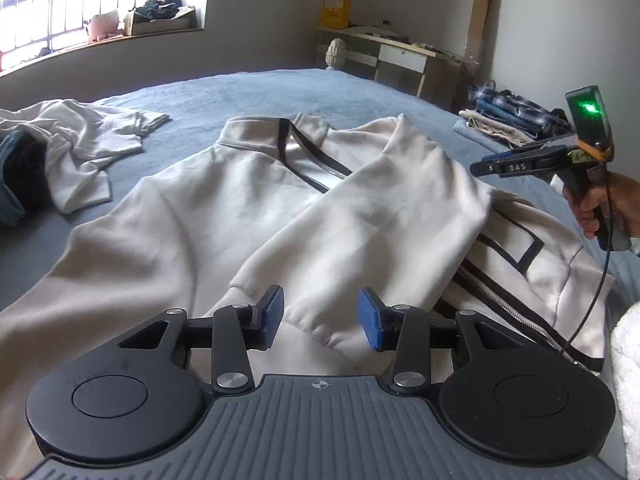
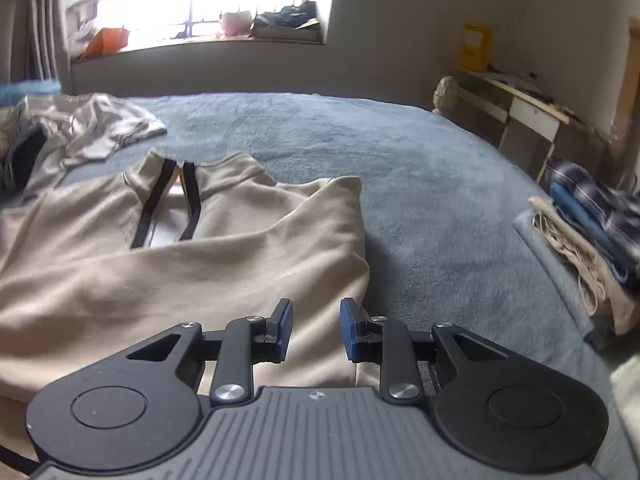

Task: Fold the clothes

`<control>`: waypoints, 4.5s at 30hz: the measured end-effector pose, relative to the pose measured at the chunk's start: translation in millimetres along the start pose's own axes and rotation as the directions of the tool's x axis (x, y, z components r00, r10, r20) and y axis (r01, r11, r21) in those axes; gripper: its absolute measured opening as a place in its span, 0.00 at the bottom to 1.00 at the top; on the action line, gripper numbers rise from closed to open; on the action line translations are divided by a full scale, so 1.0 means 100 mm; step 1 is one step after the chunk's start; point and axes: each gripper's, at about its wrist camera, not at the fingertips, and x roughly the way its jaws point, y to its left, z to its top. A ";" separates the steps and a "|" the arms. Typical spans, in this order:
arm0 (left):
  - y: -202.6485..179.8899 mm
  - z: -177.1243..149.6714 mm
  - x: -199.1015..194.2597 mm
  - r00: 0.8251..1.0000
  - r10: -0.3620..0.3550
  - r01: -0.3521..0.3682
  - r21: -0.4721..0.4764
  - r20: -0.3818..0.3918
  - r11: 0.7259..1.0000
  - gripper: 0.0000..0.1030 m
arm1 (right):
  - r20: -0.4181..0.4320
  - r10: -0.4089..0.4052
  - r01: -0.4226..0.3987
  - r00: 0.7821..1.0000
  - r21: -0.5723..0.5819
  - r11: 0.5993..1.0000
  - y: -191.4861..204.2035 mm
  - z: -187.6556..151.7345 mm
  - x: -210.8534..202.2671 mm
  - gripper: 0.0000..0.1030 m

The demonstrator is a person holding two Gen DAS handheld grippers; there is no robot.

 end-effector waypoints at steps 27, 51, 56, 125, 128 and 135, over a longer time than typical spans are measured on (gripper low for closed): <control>0.01 -0.03 0.34 1.000 0.018 -0.015 -0.160 0.018 0.987 0.43 | -0.040 -0.093 0.094 0.995 0.000 0.996 -0.50 -0.60 0.28 0.10; -0.02 -0.11 0.22 0.999 0.031 -0.026 -0.153 0.032 0.988 0.44 | -0.082 0.091 -0.080 0.992 0.122 0.989 -0.46 0.21 0.85 0.20; -0.01 -0.15 0.22 0.999 0.022 -0.016 -0.146 0.041 0.989 0.45 | -0.054 0.074 -0.062 0.996 0.197 0.978 -0.55 0.39 1.10 0.20; -0.23 -0.22 0.09 0.988 0.152 -0.148 -0.132 0.021 0.980 0.55 | -0.142 0.007 0.000 0.990 0.047 0.999 -0.91 -0.70 0.02 0.06; -0.24 -0.21 0.10 0.988 0.154 -0.150 -0.129 0.021 0.980 0.55 | -0.087 -0.096 0.092 0.992 -0.047 0.995 -0.79 -0.72 -0.05 0.04; -0.24 -0.24 0.11 0.987 0.155 -0.150 -0.118 0.030 0.982 0.56 | -0.067 -0.289 0.262 0.955 -0.267 0.927 -0.50 -0.91 0.21 0.17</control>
